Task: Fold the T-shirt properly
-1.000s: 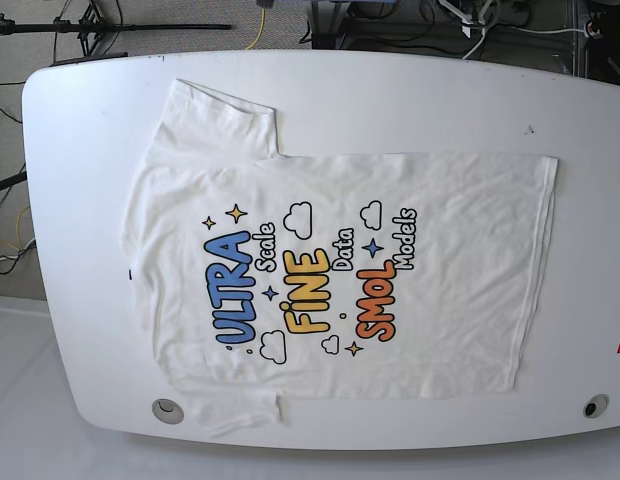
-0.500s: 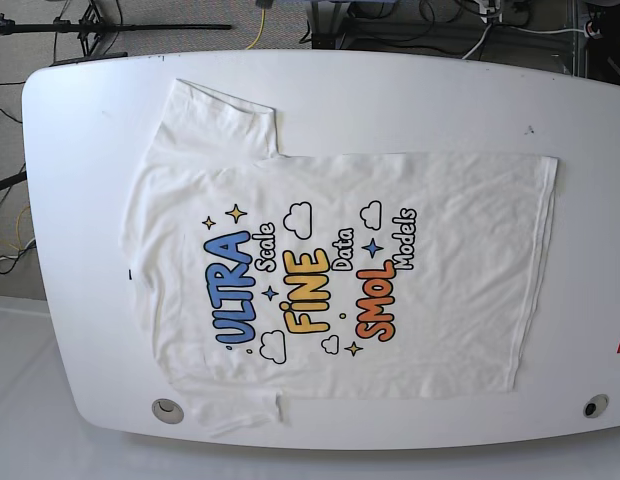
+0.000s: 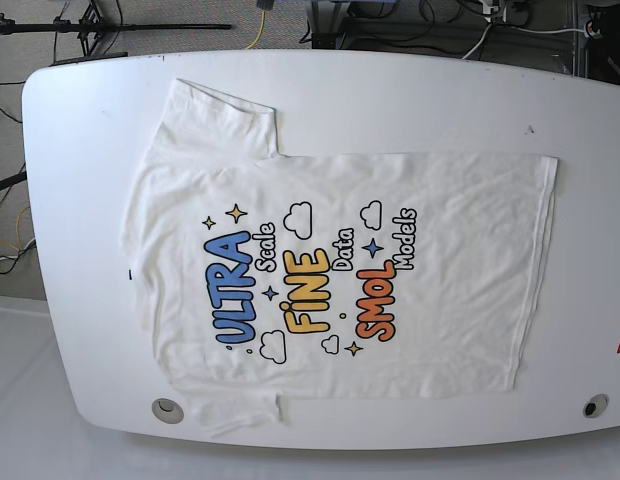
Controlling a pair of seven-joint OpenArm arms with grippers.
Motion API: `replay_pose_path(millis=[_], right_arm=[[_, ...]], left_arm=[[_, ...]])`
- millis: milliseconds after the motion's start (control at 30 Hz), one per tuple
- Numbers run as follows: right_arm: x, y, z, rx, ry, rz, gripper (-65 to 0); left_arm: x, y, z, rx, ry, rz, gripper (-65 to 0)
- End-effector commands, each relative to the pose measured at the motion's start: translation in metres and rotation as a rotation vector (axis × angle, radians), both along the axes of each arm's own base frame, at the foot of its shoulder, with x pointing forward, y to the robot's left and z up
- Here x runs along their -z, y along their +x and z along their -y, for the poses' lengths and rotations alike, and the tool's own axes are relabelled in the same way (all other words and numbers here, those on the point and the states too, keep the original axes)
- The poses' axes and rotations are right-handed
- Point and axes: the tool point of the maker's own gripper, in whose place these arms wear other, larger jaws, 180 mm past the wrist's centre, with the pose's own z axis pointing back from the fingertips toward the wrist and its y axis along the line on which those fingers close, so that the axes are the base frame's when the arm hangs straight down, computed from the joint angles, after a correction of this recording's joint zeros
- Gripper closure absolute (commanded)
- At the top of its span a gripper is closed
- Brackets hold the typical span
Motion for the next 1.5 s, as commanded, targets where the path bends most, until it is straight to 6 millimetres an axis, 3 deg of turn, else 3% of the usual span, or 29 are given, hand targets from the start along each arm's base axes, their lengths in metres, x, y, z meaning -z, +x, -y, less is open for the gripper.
replay_pose_path(millis=[0,233,300,667,967,1100,1467], right_arm=[[-0.010,-0.016,0.007,-0.010,-0.010,-0.015,0.0],[-0.026,-0.011,0.016,-0.043,-0.021,0.019,0.0],[-0.037,-0.010,0.024,-0.064,-0.031,0.043,0.0],[-0.077,0.005,0.032,-0.140,-0.039,0.131,0.0],[-0.102,0.023,0.031,-0.165,-0.043,0.198,0.0],[-0.116,0.045,0.027,-0.172,-0.043,0.256,0.0],[-0.156,0.073,0.022,-0.212,-0.027,0.308,-0.3]], left_arm=[[-0.014,-0.005,-0.015,0.010,0.030,0.018,0.0],[-0.038,0.005,-0.020,0.029,0.035,0.087,0.0],[-0.054,0.010,-0.025,0.034,0.040,0.137,0.0],[-0.094,0.029,-0.042,0.051,0.052,0.229,0.0],[-0.122,0.049,-0.031,0.112,0.025,0.300,0.0],[-0.138,0.064,-0.019,0.150,-0.007,0.353,0.0],[-0.175,0.079,-0.002,0.244,-0.015,0.393,0.0]])
